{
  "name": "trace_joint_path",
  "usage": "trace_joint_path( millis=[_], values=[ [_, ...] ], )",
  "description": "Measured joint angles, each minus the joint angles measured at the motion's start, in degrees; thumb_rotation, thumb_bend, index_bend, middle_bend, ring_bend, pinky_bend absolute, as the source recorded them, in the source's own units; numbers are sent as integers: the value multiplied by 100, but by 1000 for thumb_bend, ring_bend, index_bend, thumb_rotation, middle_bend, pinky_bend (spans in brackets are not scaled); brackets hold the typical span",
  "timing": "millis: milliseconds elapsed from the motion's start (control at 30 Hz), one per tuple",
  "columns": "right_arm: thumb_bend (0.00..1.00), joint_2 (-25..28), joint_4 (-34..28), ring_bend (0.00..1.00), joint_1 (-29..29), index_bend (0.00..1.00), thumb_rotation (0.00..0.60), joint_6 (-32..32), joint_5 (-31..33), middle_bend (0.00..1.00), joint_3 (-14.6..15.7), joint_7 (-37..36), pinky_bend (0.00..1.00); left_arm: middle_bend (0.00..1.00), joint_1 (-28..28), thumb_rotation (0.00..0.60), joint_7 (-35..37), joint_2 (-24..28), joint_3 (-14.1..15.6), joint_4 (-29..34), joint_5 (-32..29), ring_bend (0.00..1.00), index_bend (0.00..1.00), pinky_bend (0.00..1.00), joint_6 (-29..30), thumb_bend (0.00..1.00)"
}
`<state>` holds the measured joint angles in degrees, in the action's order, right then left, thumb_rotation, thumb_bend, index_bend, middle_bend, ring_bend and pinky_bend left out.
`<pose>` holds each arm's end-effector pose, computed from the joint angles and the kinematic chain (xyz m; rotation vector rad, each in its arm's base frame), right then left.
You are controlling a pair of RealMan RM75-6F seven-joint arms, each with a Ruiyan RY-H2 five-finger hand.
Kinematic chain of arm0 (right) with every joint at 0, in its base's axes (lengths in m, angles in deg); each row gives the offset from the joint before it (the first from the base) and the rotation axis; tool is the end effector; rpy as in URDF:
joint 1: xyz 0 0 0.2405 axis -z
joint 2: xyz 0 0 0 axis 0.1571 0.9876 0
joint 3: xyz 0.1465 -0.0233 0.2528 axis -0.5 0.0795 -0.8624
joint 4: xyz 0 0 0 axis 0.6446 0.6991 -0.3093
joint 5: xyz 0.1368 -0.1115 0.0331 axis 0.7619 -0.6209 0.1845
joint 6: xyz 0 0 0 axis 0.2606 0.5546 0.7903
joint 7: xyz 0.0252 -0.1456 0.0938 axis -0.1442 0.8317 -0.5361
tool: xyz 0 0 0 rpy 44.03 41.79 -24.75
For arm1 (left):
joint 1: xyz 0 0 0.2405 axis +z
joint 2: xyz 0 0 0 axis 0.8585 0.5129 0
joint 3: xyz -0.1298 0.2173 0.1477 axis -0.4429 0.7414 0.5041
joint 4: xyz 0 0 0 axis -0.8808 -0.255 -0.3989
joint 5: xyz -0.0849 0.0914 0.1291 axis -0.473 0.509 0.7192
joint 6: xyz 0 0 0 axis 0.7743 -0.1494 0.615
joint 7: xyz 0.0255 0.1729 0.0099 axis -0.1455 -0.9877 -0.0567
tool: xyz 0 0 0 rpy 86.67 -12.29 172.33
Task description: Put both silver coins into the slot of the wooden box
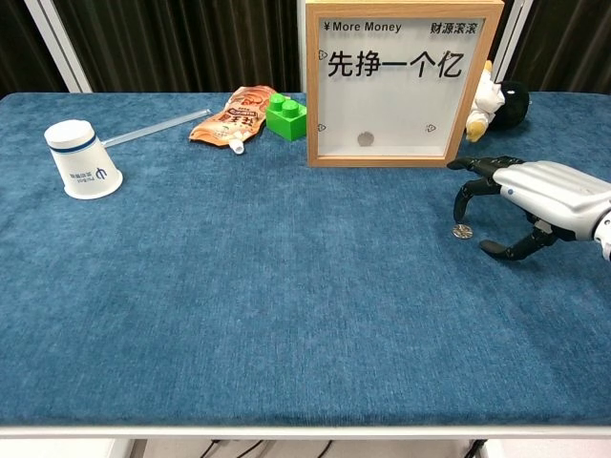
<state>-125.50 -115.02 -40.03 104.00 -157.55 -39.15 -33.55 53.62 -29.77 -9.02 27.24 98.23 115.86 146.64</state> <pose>-0.2702 -0.3463 -0.0201 1.8913 -0.9151 0.8874 -0.3591 0.2108 0.1831 -1.4316 -0.9419 -0.9319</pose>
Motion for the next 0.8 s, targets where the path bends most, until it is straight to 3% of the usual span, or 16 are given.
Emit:
trace_joint_path(
  millis=[800],
  values=[
    [306,4,-36,0,-2,410,600,-90,37,5,-16,-20,0,7,-13,600,-44,0,-1,20,-11,0,29,0,-37,0]
  ],
)
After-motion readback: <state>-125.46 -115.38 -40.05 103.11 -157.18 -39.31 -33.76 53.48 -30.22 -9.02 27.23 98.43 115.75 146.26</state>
